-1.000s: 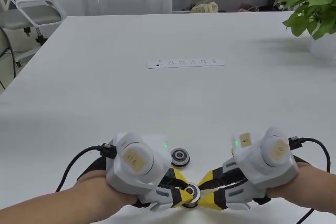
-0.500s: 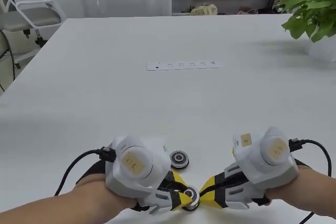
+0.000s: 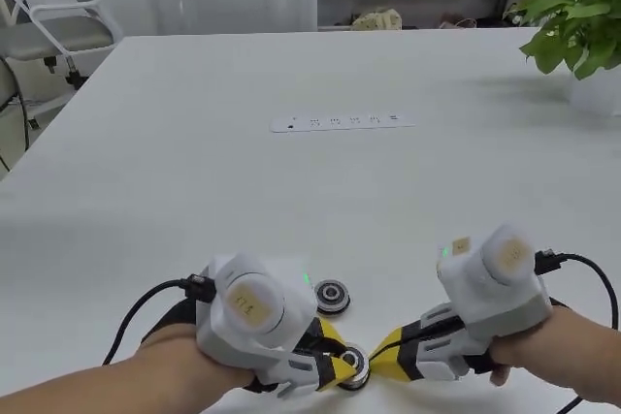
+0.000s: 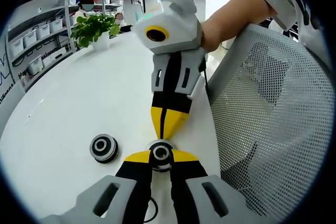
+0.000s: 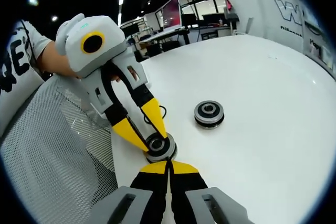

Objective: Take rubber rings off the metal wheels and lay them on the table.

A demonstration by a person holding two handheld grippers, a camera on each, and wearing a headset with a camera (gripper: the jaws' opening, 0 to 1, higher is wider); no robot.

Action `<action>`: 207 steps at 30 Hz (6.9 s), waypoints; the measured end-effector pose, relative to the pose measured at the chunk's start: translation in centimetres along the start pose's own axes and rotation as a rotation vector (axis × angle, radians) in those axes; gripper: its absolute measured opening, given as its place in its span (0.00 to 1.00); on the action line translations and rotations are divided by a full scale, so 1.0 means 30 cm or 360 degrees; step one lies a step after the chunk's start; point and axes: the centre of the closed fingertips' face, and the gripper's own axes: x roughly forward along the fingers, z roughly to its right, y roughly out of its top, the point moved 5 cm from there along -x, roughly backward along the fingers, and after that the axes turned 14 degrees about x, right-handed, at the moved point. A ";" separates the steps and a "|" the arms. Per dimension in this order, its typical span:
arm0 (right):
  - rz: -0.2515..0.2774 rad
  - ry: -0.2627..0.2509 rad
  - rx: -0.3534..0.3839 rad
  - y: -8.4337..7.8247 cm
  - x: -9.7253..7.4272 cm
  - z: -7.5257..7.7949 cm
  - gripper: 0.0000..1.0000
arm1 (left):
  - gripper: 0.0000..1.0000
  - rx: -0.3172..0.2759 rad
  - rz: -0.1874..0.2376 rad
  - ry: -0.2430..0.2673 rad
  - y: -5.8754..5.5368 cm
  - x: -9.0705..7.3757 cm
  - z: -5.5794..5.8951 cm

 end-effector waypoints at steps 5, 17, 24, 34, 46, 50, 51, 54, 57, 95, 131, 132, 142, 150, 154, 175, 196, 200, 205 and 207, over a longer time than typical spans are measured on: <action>0.0024 0.0025 0.0140 -0.001 -0.006 0.006 0.00 | 0.07 -0.0003 -0.0001 0.0002 0.000 0.000 -0.001; 0.0071 0.0051 0.0266 0.000 -0.011 0.009 0.00 | 0.07 -0.0013 -0.0004 0.0011 0.000 0.002 -0.003; 0.0143 0.0072 0.0336 0.016 -0.019 0.010 0.00 | 0.07 -0.0016 -0.0003 0.0013 0.000 0.003 -0.003; 0.0166 0.0102 0.0342 0.024 -0.021 -0.003 0.00 | 0.07 -0.0018 -0.0010 0.0020 0.000 0.003 -0.003; 0.0173 0.0114 0.0335 0.028 -0.023 -0.007 0.00 | 0.07 -0.0025 -0.0020 0.0025 0.001 0.003 -0.002; 0.0171 0.0119 0.0323 0.030 -0.023 -0.015 0.00 | 0.07 -0.0027 -0.0020 0.0024 0.001 0.003 -0.003; 0.0171 0.0121 0.0321 0.031 -0.023 -0.017 0.00 | 0.07 -0.0028 -0.0020 0.0024 0.001 0.003 -0.002; 0.0170 0.0127 0.0318 0.032 -0.021 -0.019 0.00 | 0.07 -0.0026 -0.0023 0.0024 0.002 0.004 -0.002; 0.0168 0.0131 0.0311 0.033 -0.020 -0.021 0.00 | 0.07 -0.0026 -0.0025 0.0024 0.002 0.004 -0.003; 0.0211 0.0163 0.0226 0.045 -0.024 -0.040 0.00 | 0.07 -0.0023 -0.0018 0.0027 0.002 0.004 -0.003; 0.0209 0.0123 0.0147 0.036 -0.029 -0.022 0.00 | 0.18 -0.0015 -0.0007 -0.0003 0.035 -0.032 -0.013; 0.0210 0.0123 0.0147 0.036 -0.029 -0.023 0.00 | 0.18 -0.0016 -0.0003 -0.0005 0.038 -0.035 -0.013; 0.0222 0.0134 0.0154 0.039 -0.032 -0.025 0.00 | 0.26 -0.0042 0.0037 -0.0008 0.064 -0.075 -0.005; 0.0226 0.0144 0.0162 0.038 -0.035 -0.026 0.00 | 0.32 -0.0108 0.0085 0.0017 0.072 -0.128 -0.009; 0.0227 0.0147 0.0165 0.038 -0.036 -0.026 0.00 | 0.35 -0.0136 0.0109 0.0039 0.074 -0.159 -0.009; 0.0213 0.0155 0.0184 0.032 -0.032 -0.023 0.00 | 0.55 -0.0308 0.0248 0.0185 0.079 -0.283 -0.017; 0.0203 0.0164 0.0167 0.042 -0.035 -0.037 0.00 | 0.67 -0.0393 0.0243 0.0271 0.017 -0.370 0.018; 0.0192 0.0172 0.0150 0.044 -0.034 -0.047 0.00 | 0.69 -0.0421 0.0251 0.0287 0.008 -0.380 0.024; 0.0191 0.0184 0.0135 0.056 -0.039 -0.059 0.00 | 0.71 -0.0446 0.0271 0.0307 0.010 -0.387 0.027; 0.0193 0.0188 0.0129 0.062 -0.040 -0.059 0.00 | 0.72 -0.0447 0.0273 0.0308 0.008 -0.392 0.027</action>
